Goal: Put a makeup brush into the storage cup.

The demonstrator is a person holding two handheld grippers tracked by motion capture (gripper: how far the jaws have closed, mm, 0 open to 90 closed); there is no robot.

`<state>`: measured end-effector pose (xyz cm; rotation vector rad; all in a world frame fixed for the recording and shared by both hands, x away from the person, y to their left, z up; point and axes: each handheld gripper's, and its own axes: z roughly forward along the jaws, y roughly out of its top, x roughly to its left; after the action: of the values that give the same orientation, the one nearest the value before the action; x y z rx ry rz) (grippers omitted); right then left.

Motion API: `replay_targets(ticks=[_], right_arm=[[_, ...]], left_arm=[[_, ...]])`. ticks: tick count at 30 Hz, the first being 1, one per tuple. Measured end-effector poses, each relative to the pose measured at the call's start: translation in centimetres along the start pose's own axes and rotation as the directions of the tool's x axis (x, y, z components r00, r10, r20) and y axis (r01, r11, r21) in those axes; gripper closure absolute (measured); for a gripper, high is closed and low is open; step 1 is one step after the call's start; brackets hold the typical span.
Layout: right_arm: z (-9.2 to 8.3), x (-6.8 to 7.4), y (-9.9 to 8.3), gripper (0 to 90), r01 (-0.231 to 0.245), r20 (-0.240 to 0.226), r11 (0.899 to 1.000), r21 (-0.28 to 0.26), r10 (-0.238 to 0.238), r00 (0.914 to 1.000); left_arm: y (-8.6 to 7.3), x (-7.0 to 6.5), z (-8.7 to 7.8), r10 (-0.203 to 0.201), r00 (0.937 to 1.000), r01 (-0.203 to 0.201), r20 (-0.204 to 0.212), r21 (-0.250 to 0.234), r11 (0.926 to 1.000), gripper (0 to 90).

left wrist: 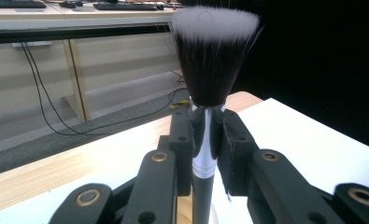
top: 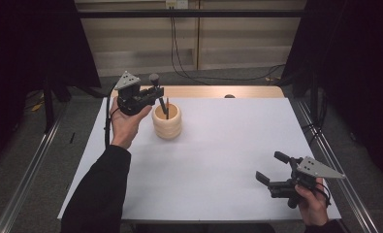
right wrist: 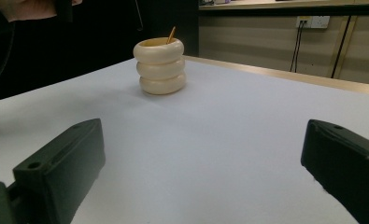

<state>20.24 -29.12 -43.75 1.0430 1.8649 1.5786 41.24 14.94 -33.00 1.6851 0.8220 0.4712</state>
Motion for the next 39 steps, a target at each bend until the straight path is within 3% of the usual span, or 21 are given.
replay_targets(ticks=[7, 9, 18, 39], right_arm=[[0.0, 0.0, 0.0, 0.0, 0.001, -0.003, 1.000, 0.002, -0.001, 1.0000], [0.0, 0.0, 0.0, 0.0, 0.003, -0.007, 1.000, 0.007, -0.003, 1.0000], [0.0, -0.1, -0.1, 0.0, -0.006, -0.006, 1.000, 0.004, 0.006, 1.0000], [0.0, -0.2, -0.1, 0.0, -0.003, -0.007, 1.000, 0.008, 0.003, 1.0000]], left_arm=[[-0.6, 0.0, 0.9, 0.015, 0.9999, -0.015, -0.008, 0.023, 0.9996, 77.6], [-0.8, 0.0, 1.3, 0.038, 0.9991, -0.038, -0.017, 0.033, 0.9987, 77.6], [-1.9, 0.4, 2.5, 0.008, 0.9999, -0.008, -0.013, 0.053, 0.9985, 77.5], [-4.8, 1.2, 3.3, -0.004, 0.9994, 0.007, -0.034, 0.097, 0.9953, 77.3]])
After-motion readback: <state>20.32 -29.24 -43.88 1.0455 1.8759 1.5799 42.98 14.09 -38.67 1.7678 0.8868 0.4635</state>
